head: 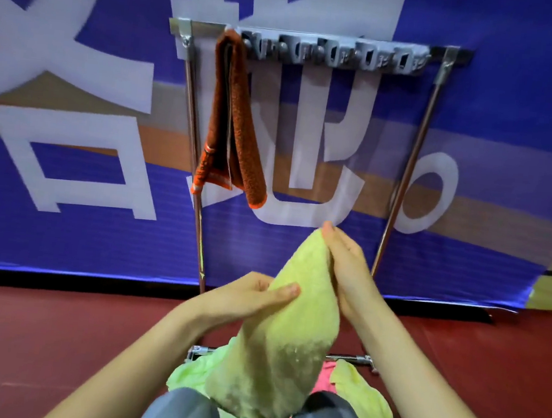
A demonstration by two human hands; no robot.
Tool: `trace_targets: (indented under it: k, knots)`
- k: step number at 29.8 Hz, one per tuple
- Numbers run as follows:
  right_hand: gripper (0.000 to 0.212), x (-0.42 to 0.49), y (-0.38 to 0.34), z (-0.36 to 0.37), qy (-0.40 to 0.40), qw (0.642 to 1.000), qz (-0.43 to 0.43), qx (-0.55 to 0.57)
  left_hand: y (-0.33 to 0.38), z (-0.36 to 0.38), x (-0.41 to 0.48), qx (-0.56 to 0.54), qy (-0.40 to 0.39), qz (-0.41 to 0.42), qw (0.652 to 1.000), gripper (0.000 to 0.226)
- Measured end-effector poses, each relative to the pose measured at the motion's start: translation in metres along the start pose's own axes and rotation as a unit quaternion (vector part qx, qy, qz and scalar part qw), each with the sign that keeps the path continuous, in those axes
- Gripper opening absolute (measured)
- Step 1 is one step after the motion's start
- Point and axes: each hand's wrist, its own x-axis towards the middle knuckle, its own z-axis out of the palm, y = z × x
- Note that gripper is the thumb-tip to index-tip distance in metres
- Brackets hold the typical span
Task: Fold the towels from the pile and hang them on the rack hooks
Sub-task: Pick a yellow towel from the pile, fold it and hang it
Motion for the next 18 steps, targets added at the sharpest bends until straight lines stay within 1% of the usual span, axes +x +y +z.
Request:
trace_targets:
  k: [2,4,6,9,13,14,16,18]
  knots:
    - [0.036,-0.002,-0.014,-0.005,0.045,0.999,-0.013,0.024,-0.003,-0.002,-0.014,0.015,-0.033,-0.019,0.999,0.029]
    - [0.035,0.001,-0.023,-0.017,0.085,0.995,-0.020,0.047,-0.006,-0.010,-0.026,0.027,-0.044,-0.032,0.998,0.027]
    - [0.032,0.003,-0.029,-0.031,0.113,0.991,-0.030,0.068,-0.007,-0.017,-0.041,0.039,-0.034,-0.039,0.998,0.027]
    - [0.033,0.008,-0.030,-0.054,0.155,0.985,-0.031,0.069,-0.008,-0.028,-0.058,0.067,-0.001,-0.049,0.997,0.037]
    - [0.031,0.010,-0.018,-0.085,0.197,0.979,-0.012,0.046,-0.006,-0.044,-0.078,0.070,0.014,-0.034,0.997,0.032]
    - [0.031,0.008,-0.012,-0.094,0.202,0.979,-0.009,0.030,-0.006,-0.046,-0.080,0.069,0.023,-0.029,0.997,0.033]
    - [0.028,-0.001,-0.001,-0.099,0.191,0.980,-0.004,-0.051,-0.002,-0.049,-0.086,0.065,0.052,-0.015,0.996,0.029]
    - [0.024,-0.010,0.009,-0.093,0.130,0.982,0.001,-0.136,0.004,-0.048,-0.085,0.068,0.078,0.007,0.995,0.028]
